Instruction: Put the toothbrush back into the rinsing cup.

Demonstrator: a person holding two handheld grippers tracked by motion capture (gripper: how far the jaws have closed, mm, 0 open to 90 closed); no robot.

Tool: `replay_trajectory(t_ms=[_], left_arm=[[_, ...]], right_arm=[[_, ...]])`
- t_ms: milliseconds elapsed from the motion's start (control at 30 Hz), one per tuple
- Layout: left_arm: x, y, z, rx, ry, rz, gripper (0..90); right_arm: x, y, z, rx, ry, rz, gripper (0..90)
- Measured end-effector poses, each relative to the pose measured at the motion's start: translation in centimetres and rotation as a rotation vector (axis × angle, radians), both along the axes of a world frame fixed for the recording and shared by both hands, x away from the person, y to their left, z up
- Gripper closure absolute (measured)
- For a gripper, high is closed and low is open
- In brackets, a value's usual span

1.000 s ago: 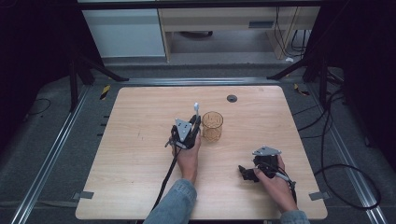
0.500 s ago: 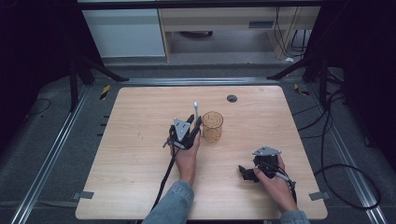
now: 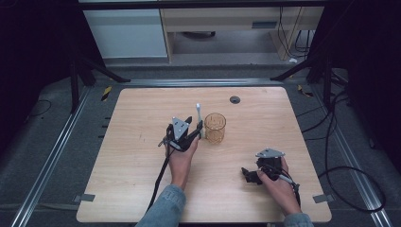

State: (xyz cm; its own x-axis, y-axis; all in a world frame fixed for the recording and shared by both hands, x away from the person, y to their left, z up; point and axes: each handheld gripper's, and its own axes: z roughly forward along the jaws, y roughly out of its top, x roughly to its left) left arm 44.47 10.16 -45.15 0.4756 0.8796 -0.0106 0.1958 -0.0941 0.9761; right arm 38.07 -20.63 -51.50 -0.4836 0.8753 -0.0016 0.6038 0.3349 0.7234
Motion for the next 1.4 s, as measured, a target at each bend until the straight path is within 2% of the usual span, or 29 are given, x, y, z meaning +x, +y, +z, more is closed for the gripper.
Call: replay_trajectory(t_ms=[133, 300, 467, 533, 567, 700, 767, 833, 933, 1133, 1300, 1400], left_arm=[[-0.1, 0.3, 0.0, 0.051, 0.031, -0.031, 47.7], [0.0, 0.7, 0.0, 0.088, 0.061, -0.059, 43.0], [0.3, 0.9, 0.3, 0.128, 0.091, -0.075, 33.6], [0.5, 1.0, 0.4, 0.135, 0.115, -0.086, 29.1], [0.6, 1.1, 0.5, 0.148, 0.139, -0.094, 26.3], [0.7, 1.6, 0.6, 0.238, 0.207, -0.134, 15.7], [0.7, 2.1, 0.5, 0.259, 0.245, -0.153, 12.7], [0.5, 2.7, 0.4, 0.28, 0.264, -0.157, 11.6], [0.3, 3.8, 0.2, 0.288, 0.311, -0.168, 10.7], [-0.3, 6.1, -0.3, 0.312, 0.338, -0.158, 10.4], [-1.0, 7.9, -1.3, 0.337, 0.384, -0.156, 9.9], [-1.3, 8.9, -2.0, 0.33, 0.412, -0.152, 9.6]], right_arm=[[0.0, 0.0, 0.0, 0.0, 0.001, 0.0, 0.3], [0.0, 0.0, 0.0, 0.0, -0.001, 0.0, 0.3], [0.0, 0.0, 0.0, 0.0, -0.001, 0.0, 0.3], [0.0, 0.0, 0.0, 0.001, 0.001, -0.001, 0.3], [0.0, 0.0, 0.0, -0.001, -0.001, 0.0, 0.3], [0.0, 0.0, 0.0, -0.001, 0.0, -0.001, 0.3], [0.0, 0.0, 0.0, 0.0, -0.001, 0.0, 0.3], [0.0, 0.0, 0.0, 0.001, 0.0, -0.001, 0.3], [0.0, 0.0, 0.0, -0.001, -0.001, 0.0, 0.3], [0.0, 0.0, 0.0, 0.001, -0.001, 0.0, 0.3], [0.0, 0.0, 0.0, 0.001, -0.001, -0.001, 0.3], [0.0, 0.0, 0.0, 0.0, 0.0, -0.001, 0.3]])
